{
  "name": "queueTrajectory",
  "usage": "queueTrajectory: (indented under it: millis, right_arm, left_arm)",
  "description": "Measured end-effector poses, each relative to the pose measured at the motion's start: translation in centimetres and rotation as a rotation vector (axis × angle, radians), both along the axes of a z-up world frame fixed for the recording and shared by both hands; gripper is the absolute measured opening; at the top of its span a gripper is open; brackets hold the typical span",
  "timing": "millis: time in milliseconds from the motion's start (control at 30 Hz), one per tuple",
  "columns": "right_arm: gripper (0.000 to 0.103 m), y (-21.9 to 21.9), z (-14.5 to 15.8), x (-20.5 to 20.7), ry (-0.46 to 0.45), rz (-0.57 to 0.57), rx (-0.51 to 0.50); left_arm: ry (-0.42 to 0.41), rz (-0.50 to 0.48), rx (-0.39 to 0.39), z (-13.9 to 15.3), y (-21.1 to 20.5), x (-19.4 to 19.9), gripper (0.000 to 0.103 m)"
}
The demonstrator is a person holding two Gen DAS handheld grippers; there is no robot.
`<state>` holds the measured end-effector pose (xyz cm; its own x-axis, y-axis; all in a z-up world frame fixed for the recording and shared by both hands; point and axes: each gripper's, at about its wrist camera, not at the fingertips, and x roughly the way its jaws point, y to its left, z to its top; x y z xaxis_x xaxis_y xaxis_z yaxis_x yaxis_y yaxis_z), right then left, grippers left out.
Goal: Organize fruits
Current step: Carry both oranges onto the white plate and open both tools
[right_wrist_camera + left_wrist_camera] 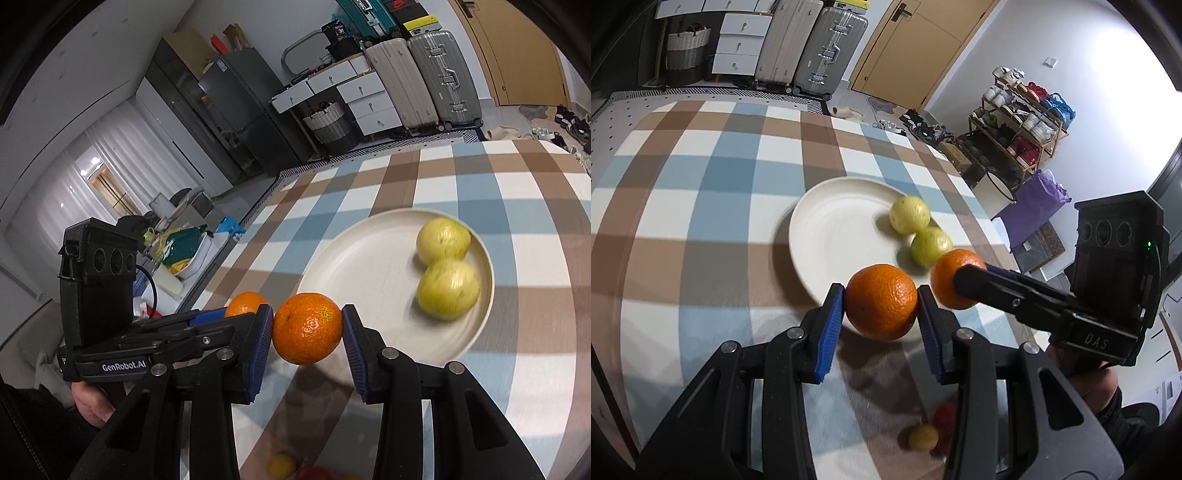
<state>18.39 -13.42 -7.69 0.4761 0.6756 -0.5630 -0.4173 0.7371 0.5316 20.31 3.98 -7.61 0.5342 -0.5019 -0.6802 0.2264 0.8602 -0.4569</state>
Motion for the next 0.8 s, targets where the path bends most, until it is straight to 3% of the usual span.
queueTrajectory:
  millis: [533,800]
  right_arm:
    - [0.038,-1.2,-0.7,8.6,0.045,-0.054,-0.023]
    - [0.039,-1.3,-1.9,10.9,0.05,-0.095,-0.048]
  left_arm:
    - [0.02,-0.028,0.042,-0.5,-2.8,11.3,0.037]
    - [0.034,-0.031,0.044,-2.3,-3.1,13.6,0.037]
